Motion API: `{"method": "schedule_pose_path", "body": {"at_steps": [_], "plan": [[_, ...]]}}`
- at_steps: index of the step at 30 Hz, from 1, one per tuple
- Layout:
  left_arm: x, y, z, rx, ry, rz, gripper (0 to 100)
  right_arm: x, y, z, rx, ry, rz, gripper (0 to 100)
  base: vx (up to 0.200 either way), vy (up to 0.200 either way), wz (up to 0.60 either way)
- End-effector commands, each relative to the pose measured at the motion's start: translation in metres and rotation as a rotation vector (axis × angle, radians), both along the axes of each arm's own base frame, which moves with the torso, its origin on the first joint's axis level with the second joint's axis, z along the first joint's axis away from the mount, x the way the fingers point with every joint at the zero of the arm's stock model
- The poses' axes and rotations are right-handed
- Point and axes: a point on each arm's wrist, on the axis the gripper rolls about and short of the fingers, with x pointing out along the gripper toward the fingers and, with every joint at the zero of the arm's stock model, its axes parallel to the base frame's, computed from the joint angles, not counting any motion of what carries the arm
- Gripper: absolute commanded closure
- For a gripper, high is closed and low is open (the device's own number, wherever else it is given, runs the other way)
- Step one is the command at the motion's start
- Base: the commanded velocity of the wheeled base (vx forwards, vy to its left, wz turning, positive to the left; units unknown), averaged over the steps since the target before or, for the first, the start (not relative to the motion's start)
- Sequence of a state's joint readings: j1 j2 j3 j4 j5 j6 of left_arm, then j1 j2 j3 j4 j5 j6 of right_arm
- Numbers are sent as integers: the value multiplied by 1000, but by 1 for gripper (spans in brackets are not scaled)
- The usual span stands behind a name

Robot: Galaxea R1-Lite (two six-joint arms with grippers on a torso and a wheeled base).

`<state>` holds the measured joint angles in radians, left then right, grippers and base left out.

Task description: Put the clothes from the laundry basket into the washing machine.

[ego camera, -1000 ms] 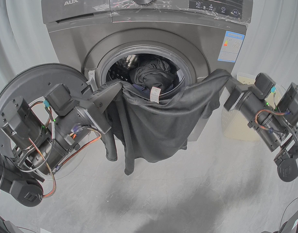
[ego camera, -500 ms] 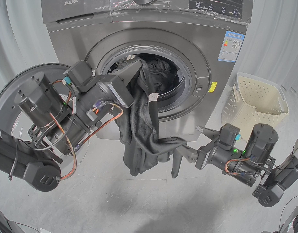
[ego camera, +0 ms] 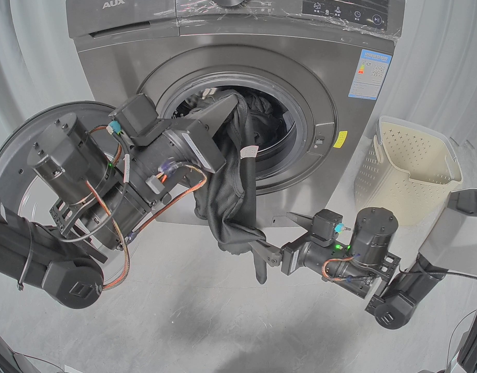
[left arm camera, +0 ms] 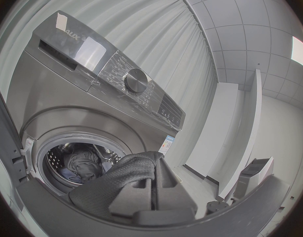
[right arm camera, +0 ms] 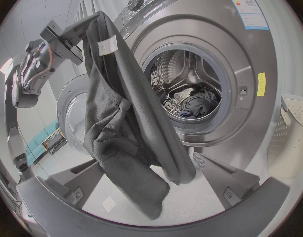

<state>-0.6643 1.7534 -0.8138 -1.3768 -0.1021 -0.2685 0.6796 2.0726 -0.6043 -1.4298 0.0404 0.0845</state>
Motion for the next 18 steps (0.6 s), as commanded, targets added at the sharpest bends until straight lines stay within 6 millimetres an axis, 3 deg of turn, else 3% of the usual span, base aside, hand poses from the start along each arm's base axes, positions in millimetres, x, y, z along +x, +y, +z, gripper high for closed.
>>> {"method": "schedule_pose_path", "body": {"at_steps": [1, 7, 18], "plan": [[-3, -3, -1, 0, 0, -14, 100, 29, 23, -24, -1, -3, 7, 0, 0, 0, 0], [-11, -3, 4, -5, -6, -30, 100, 58, 41, -26, 27, -68, 6, 0, 0, 0, 0], [-22, 0, 8, -11, -11, -47, 100, 102, 53, -35, 56, -139, -43, 0, 0, 0, 0]]}}
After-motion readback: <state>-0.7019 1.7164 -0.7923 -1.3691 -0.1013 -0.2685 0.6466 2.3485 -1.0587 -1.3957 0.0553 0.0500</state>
